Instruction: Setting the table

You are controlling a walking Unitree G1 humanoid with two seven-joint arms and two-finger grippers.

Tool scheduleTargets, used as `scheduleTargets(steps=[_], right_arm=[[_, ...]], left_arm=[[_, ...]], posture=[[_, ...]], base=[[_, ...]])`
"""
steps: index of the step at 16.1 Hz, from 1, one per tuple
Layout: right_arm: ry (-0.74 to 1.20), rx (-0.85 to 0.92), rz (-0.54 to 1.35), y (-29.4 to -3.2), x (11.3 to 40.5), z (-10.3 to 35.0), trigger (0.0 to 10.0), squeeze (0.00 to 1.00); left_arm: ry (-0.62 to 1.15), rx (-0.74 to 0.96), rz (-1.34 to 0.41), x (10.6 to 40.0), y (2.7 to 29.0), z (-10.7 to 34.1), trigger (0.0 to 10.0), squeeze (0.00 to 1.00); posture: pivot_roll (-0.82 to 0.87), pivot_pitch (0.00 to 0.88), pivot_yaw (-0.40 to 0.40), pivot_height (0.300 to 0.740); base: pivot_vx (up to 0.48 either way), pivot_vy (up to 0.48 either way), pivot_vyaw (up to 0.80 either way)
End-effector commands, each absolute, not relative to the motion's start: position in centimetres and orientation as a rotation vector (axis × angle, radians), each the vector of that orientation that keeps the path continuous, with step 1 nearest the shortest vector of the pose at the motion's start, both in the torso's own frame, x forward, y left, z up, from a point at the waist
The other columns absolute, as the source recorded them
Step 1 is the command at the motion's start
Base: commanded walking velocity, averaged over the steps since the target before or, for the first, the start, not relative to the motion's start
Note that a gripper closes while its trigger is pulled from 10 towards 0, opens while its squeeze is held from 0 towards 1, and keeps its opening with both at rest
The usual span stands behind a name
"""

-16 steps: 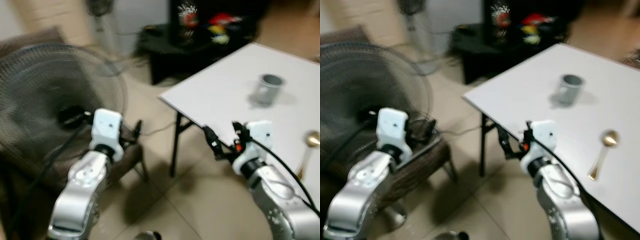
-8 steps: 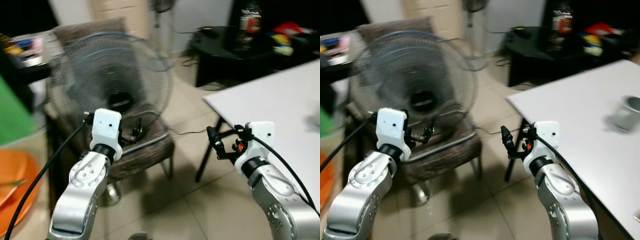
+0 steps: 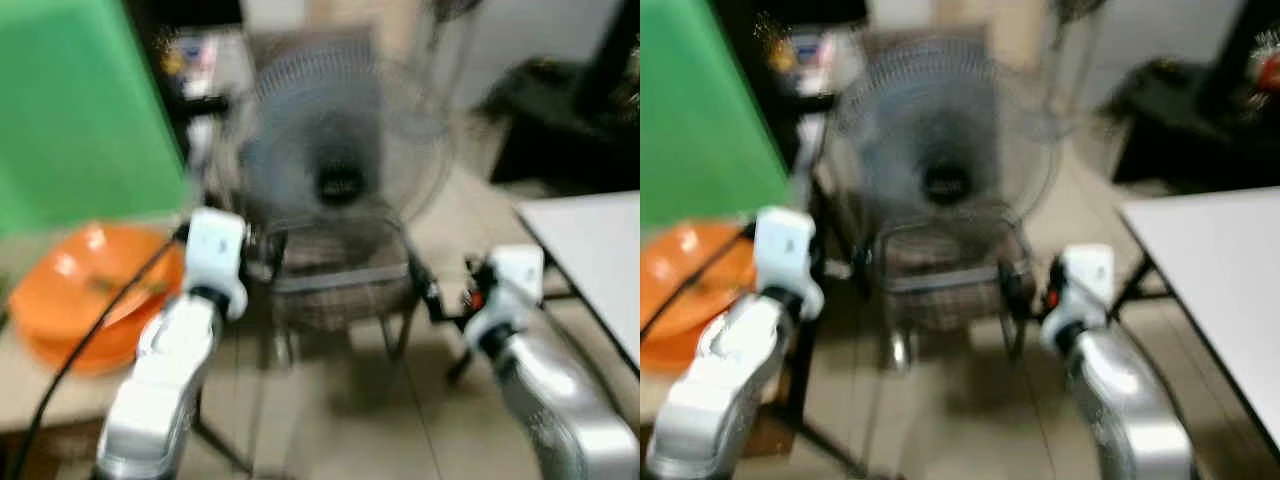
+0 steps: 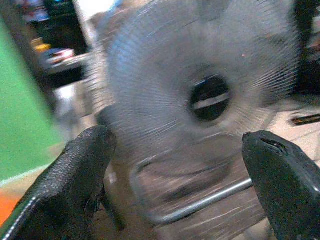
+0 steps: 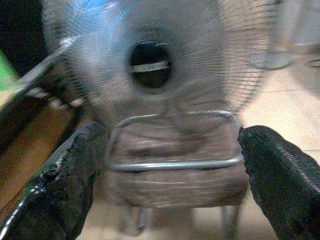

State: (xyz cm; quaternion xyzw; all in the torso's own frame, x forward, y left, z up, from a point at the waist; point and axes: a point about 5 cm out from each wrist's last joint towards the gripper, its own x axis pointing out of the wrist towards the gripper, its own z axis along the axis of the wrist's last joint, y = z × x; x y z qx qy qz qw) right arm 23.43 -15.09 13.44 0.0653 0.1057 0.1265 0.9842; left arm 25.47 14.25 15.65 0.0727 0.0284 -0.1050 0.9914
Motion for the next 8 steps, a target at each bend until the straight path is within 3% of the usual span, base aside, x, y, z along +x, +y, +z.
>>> scheduleTargets(steps=[1,3,8], right_arm=[[0.203,0.122,0.254,-15.28,23.47,13.83,10.0,1.00],[0.204,0.121,0.256,-15.25,23.53,13.78,10.0,1.00],[0.202,0.116,0.259,-15.15,23.80,13.76,10.0,1.00]], left_arm=[[0.043,0.143,-0.220,25.50,14.13,15.94,10.0,0.00],[0.040,0.142,-0.220,25.49,14.14,16.01,10.0,0.00],[0.032,0.141,-0.223,25.50,14.17,16.13,10.0,0.00]], posture=[[0.12,0.000,0.042,0.740],[0.13,0.000,0.040,0.740],[0.13,0.000,0.033,0.740]], base=[[0.000,0.000,0.80],[0.000,0.000,0.80],[0.267,0.000,0.80]])
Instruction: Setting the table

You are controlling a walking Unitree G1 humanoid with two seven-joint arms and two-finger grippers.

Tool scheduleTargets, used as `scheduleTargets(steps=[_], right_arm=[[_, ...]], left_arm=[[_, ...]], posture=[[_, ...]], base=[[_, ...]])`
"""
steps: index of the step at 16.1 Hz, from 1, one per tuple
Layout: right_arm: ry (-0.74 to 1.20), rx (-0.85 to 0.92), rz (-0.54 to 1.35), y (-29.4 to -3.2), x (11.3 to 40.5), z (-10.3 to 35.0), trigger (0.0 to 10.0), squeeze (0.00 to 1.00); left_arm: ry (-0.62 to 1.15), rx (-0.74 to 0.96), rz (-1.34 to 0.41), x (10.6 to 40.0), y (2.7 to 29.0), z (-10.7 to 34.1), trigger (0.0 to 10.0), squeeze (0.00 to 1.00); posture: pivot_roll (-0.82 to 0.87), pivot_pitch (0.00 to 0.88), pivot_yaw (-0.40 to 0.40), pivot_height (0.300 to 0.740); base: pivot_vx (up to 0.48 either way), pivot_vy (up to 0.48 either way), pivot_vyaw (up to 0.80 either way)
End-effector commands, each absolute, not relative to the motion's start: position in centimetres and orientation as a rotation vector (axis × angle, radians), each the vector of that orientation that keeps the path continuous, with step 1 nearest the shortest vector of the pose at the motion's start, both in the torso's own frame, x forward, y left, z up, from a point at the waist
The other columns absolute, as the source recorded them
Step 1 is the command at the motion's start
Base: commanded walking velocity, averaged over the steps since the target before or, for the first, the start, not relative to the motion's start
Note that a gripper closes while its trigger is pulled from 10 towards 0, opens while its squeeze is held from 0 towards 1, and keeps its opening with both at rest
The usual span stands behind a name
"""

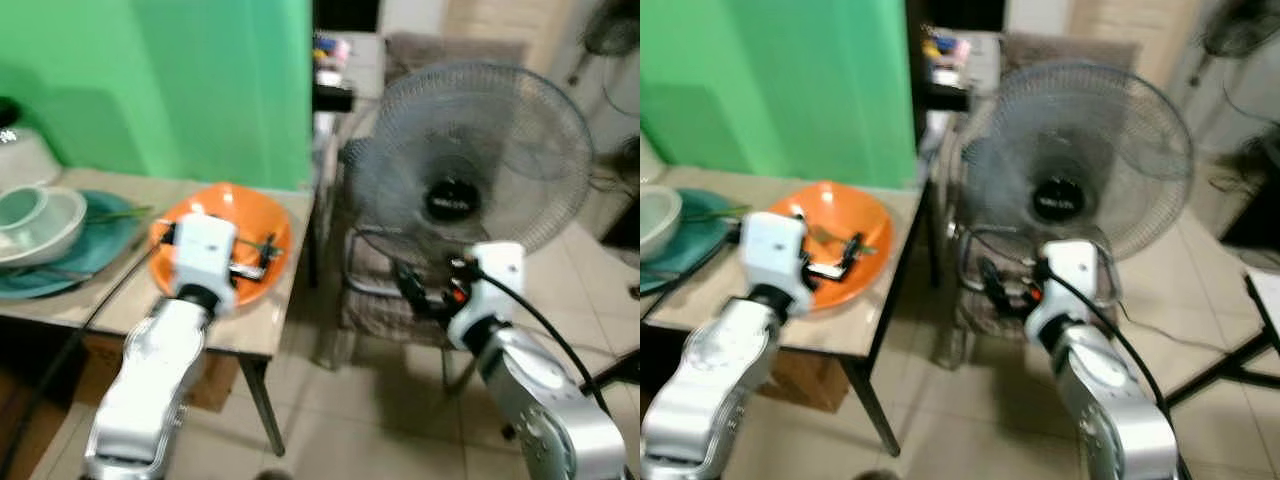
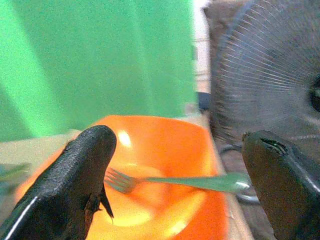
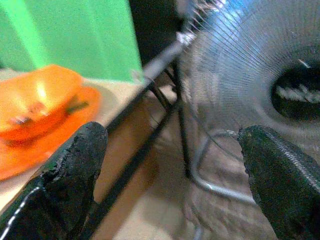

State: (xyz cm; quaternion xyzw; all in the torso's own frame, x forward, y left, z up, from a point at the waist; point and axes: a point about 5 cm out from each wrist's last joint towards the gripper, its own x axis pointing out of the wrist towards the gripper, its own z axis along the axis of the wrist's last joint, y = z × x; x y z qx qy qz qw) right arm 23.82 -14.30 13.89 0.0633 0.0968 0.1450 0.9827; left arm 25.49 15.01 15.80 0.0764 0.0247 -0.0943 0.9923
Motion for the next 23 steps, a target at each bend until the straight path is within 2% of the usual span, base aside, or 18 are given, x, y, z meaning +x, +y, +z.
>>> scheduleTargets(steps=[1,10,12,13,14,17,20,23], right_arm=[[0.200,0.115,0.261,-15.1,23.9,13.8,10.0,1.00],[0.181,0.101,0.293,-15.0,24.6,14.2,10.0,1.00],[0.167,0.091,0.300,-15.3,25.1,14.7,10.0,1.00],[0.166,0.085,0.305,-15.4,25.3,14.8,10.0,0.66],[0.154,0.071,0.318,-15.6,26.0,15.6,10.0,0.00],[0.172,0.041,0.341,-15.7,27.6,16.7,10.0,0.00],[0.407,-0.077,0.352,-15.4,29.7,16.6,10.0,0.00],[0.573,-0.073,0.473,-14.4,29.9,16.6,10.0,0.00]], left_arm=[[0.030,0.141,-0.222,25.5,14.2,16.2,10.0,0.00],[0.022,0.148,-0.229,25.2,14.1,16.2,10.0,0.00],[0.018,0.163,-0.262,25.1,13.8,16.3,10.0,0.00],[0.016,0.165,-0.279,25.0,13.8,16.3,10.0,0.00],[0.022,0.175,-0.318,24.9,13.8,16.3,10.0,0.00],[0.054,0.198,-0.430,24.5,13.7,16.0,10.0,0.00],[0.123,0.241,-0.582,23.6,14.1,15.4,10.0,0.00],[0.200,0.258,-0.700,22.6,14.6,14.9,10.0,0.00]], posture=[[0.13,0.000,0.032,0.740],[0.14,0.000,0.019,0.740],[0.14,0.000,0.021,0.740],[0.14,0.000,0.022,0.740],[0.14,0.000,0.024,0.740],[0.14,0.000,0.023,0.740],[0.14,0.000,0.015,0.740],[0.15,0.000,0.009,0.740]], base=[[0.277,0.000,0.80],[0.277,0.000,0.80],[0.000,0.000,0.20],[0.000,0.000,0.00],[0.000,0.000,0.00],[0.000,0.000,0.00],[0.000,0.000,0.00],[0.000,0.000,0.00]])
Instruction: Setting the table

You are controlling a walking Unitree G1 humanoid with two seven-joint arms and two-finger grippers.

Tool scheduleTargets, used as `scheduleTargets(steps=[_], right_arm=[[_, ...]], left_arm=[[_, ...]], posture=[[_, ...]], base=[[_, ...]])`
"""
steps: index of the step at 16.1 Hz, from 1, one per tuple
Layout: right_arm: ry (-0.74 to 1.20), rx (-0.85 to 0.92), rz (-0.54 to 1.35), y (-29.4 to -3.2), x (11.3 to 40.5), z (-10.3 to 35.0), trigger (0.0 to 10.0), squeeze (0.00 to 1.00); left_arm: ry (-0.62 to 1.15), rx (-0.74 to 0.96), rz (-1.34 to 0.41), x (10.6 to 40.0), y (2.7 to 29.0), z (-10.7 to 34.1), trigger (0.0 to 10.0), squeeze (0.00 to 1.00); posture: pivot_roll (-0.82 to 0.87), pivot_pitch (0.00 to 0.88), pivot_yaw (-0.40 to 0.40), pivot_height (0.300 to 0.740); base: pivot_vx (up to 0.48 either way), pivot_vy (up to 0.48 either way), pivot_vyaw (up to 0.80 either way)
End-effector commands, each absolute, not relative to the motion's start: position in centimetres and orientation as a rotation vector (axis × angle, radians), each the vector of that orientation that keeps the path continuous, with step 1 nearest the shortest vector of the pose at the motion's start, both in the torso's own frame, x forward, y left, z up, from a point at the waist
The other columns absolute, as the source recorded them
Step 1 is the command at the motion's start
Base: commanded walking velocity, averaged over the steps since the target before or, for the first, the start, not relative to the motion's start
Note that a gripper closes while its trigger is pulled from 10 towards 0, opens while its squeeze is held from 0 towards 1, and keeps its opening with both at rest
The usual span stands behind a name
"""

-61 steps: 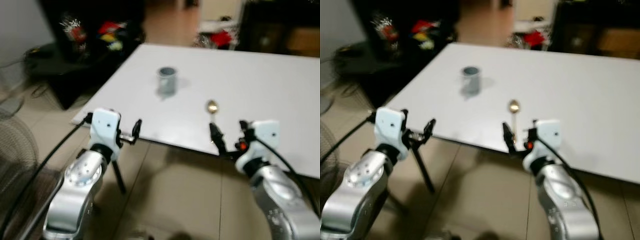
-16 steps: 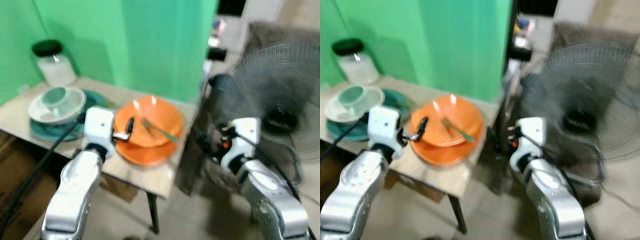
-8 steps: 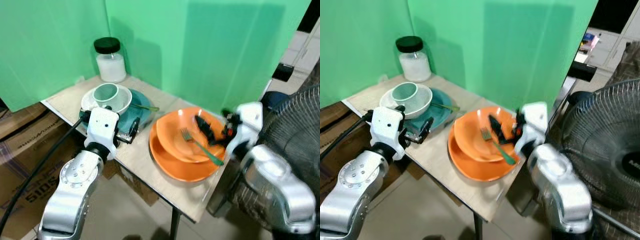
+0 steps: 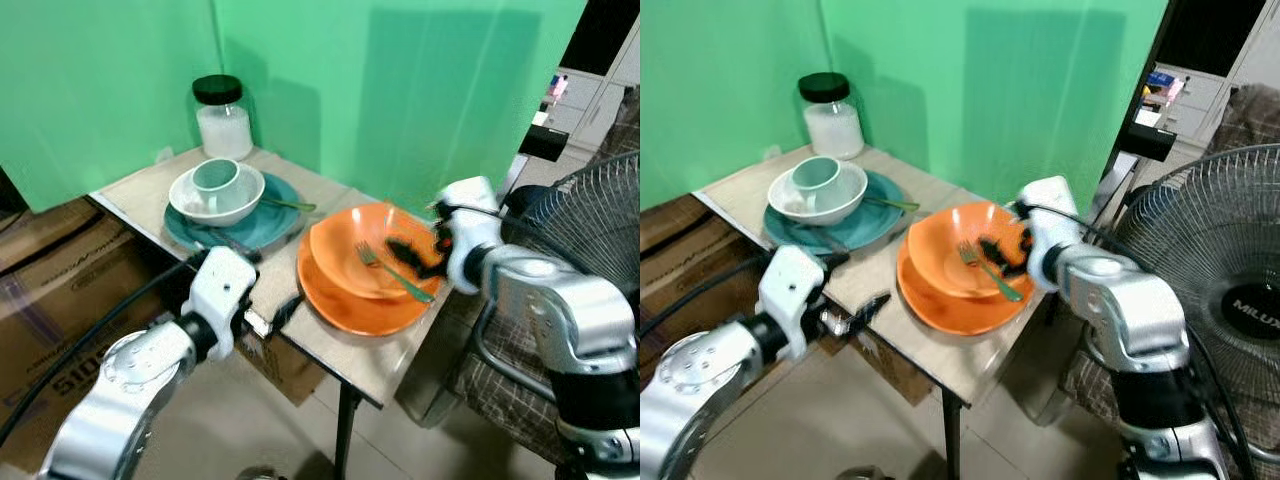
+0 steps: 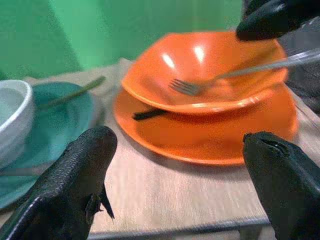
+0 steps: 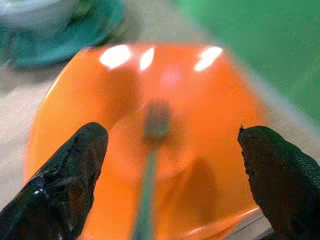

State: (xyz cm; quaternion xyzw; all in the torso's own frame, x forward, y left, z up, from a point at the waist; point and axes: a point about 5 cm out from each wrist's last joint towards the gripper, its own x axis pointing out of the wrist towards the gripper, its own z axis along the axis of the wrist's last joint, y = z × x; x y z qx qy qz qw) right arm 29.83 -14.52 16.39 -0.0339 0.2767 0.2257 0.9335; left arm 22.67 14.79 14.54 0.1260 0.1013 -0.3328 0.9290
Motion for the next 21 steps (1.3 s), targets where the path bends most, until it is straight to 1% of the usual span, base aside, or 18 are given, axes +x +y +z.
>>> scheduleTargets(steps=[1,2,4,5,9,10,11,12,13,14,15,16,17,18,19,20,21], right_arm=[[0.588,-0.073,0.480,-14.3,29.9,16.6,10.0,0.00],[0.615,-0.048,0.484,-13.6,30.3,16.7,10.0,0.00],[0.646,-0.031,0.486,-13.0,30.7,16.9,10.0,0.00],[0.698,-0.025,0.490,-12.3,31.3,16.9,10.0,0.00],[0.758,-0.033,0.474,-11.4,32.5,16.3,10.0,0.00],[0.785,-0.047,0.469,-11.1,32.9,15.9,9.4,0.00],[0.810,-0.057,0.476,-10.8,33.1,15.7,8.5,0.00],[0.833,-0.076,0.474,-10.6,33.4,15.3,9.0,0.00],[0.843,-0.077,0.473,-10.4,33.6,15.1,9.3,0.00],[0.852,-0.082,0.471,-10.3,33.7,14.9,9.1,0.00],[0.862,-0.088,0.464,-10.3,34.0,14.7,4.7,0.00],[0.864,-0.089,0.462,-10.3,34.1,14.6,3.9,0.00],[0.866,-0.091,0.460,-10.4,34.3,14.6,2.1,0.00],[0.867,-0.095,0.457,-10.5,34.6,14.6,0.8,0.00],[0.867,-0.096,0.455,-10.5,34.7,14.6,0.8,0.00],[0.867,-0.127,0.450,-10.7,35.0,14.6,0.0,0.00],[0.867,-0.143,0.452,-10.8,35.1,14.7,0.0,0.00]], left_arm=[[0.209,0.260,-0.714,22.5,14.6,14.8,10.0,0.00],[0.237,0.257,-0.746,22.0,14.8,14.6,10.0,0.00],[0.265,0.252,-0.785,21.5,14.9,14.5,10.0,0.00],[0.306,0.243,-0.844,20.9,14.6,14.2,10.0,0.00],[0.322,0.231,-0.876,20.6,14.1,14.0,10.0,0.00],[0.329,0.228,-0.887,20.4,14.0,13.9,10.0,0.00],[0.331,0.227,-0.891,20.3,13.9,13.9,10.0,0.00],[0.335,0.227,-0.894,20.3,13.9,13.9,10.0,0.00],[0.336,0.227,-0.894,20.3,13.9,13.9,10.0,0.00],[0.337,0.227,-0.893,20.2,13.9,13.9,10.0,0.00],[0.338,0.227,-0.891,20.2,13.9,13.9,10.0,0.00],[0.339,0.227,-0.890,20.2,13.9,13.9,10.0,0.00],[0.339,0.227,-0.889,20.1,13.9,13.9,10.0,0.00],[0.340,0.225,-0.888,20.2,13.9,13.8,10.0,0.00],[0.340,0.224,-0.887,20.2,13.9,13.8,10.0,0.00],[0.338,0.224,-0.886,20.3,13.9,13.8,10.0,0.00],[0.338,0.224,-0.887,20.3,13.8,13.8,10.0,0.00]], posture=[[0.15,0.000,0.009,0.740],[0.15,0.000,0.009,0.740],[0.15,0.000,0.010,0.740],[0.14,0.000,0.013,0.740],[0.14,0.000,0.013,0.740],[0.14,0.000,0.011,0.740],[0.14,0.000,0.010,0.740],[0.14,0.000,0.005,0.740],[0.14,0.000,0.004,0.740],[0.14,0.000,0.002,0.740],[0.14,0.000,0.000,0.740],[0.14,0.000,-0.001,0.740],[0.14,0.000,-0.002,0.740],[0.14,0.000,-0.003,0.740],[0.14,0.000,-0.003,0.740],[0.14,0.000,-0.004,0.740],[0.14,0.000,-0.004,0.740]], base=[[0.000,0.000,0.00],[0.000,0.000,0.00],[0.000,0.000,0.00],[0.000,0.000,0.00],[0.000,0.000,0.00],[0.000,0.000,0.00],[0.000,0.000,0.00],[0.000,0.000,0.00],[0.000,0.000,0.00],[0.000,0.000,0.00],[0.000,0.000,0.00],[0.000,0.000,0.00],[0.000,0.000,0.00],[0.000,0.000,0.00],[0.000,0.000,0.00],[0.000,0.000,0.00],[0.000,0.000,0.00]])
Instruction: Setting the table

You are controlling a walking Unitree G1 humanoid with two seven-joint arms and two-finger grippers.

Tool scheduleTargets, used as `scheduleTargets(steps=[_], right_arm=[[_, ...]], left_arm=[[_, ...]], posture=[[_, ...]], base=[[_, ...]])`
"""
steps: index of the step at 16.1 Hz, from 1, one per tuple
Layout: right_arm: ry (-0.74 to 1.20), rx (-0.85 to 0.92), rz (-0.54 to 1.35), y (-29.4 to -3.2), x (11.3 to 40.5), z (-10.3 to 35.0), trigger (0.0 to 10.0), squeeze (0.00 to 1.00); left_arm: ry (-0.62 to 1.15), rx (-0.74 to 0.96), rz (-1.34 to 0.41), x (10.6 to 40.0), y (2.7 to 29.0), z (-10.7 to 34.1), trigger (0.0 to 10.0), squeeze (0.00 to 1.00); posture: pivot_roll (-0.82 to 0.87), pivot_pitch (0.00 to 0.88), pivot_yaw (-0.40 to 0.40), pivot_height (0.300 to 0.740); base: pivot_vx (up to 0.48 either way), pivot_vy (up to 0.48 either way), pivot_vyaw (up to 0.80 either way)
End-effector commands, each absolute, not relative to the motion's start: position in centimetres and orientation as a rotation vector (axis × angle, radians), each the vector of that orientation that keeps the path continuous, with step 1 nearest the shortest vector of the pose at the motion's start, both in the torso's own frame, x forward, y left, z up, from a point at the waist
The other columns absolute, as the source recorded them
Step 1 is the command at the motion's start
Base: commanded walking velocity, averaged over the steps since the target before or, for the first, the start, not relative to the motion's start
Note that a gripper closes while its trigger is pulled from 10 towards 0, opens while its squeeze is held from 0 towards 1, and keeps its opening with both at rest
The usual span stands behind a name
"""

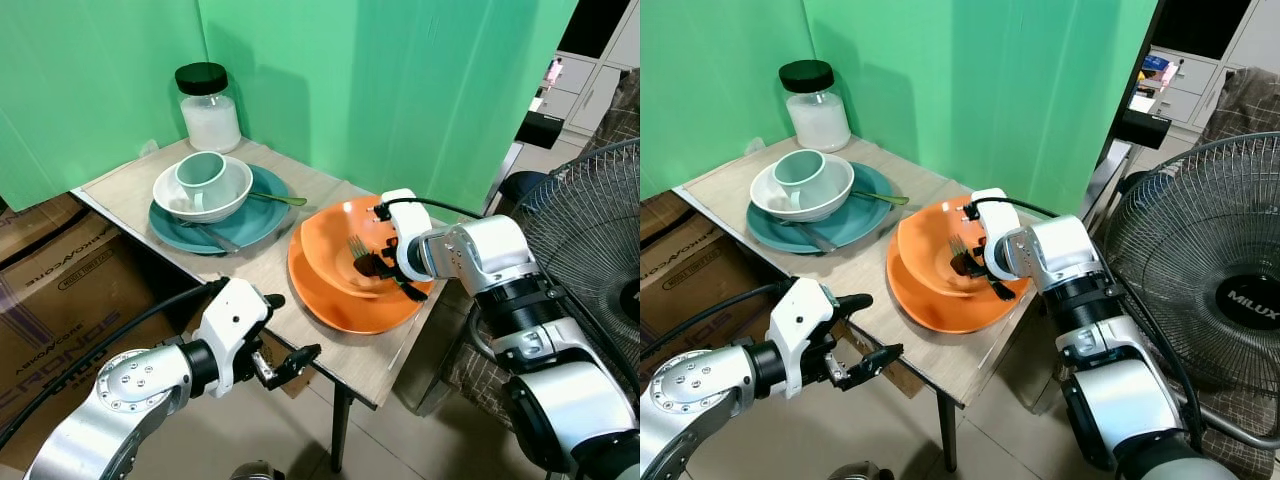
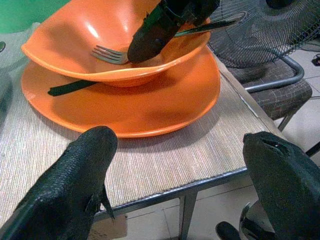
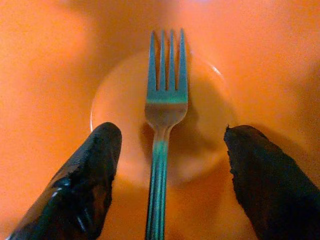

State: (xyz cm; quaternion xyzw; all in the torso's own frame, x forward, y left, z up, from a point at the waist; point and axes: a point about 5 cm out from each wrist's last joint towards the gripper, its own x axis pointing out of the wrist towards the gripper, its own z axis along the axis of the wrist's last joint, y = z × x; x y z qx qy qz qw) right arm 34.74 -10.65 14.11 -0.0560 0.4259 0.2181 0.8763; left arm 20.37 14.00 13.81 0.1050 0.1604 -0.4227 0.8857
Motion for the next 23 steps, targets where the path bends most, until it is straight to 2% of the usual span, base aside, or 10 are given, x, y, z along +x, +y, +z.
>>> scheduleTargets(steps=[1,13,23], right_arm=[[0.867,-0.151,0.453,-10.79,35.12,14.66,0.0,0.00],[0.917,-0.246,0.518,-11.67,35.41,14.51,0.0,0.00],[0.895,-0.217,0.551,-11.52,35.57,15.16,0.0,0.00]], left_arm=[[0.338,0.223,-0.887,20.27,13.84,13.85,10.0,0.00],[0.332,0.228,-0.894,20.43,13.74,13.95,10.0,0.00],[0.327,0.234,-0.891,20.57,13.80,14.06,10.0,0.00]], posture=[[0.14,0.000,-0.004,0.740],[0.14,0.000,-0.004,0.740],[0.14,0.000,-0.003,0.740]], base=[[0.000,0.000,0.00],[0.000,0.000,0.00],[0.000,0.000,0.00]])
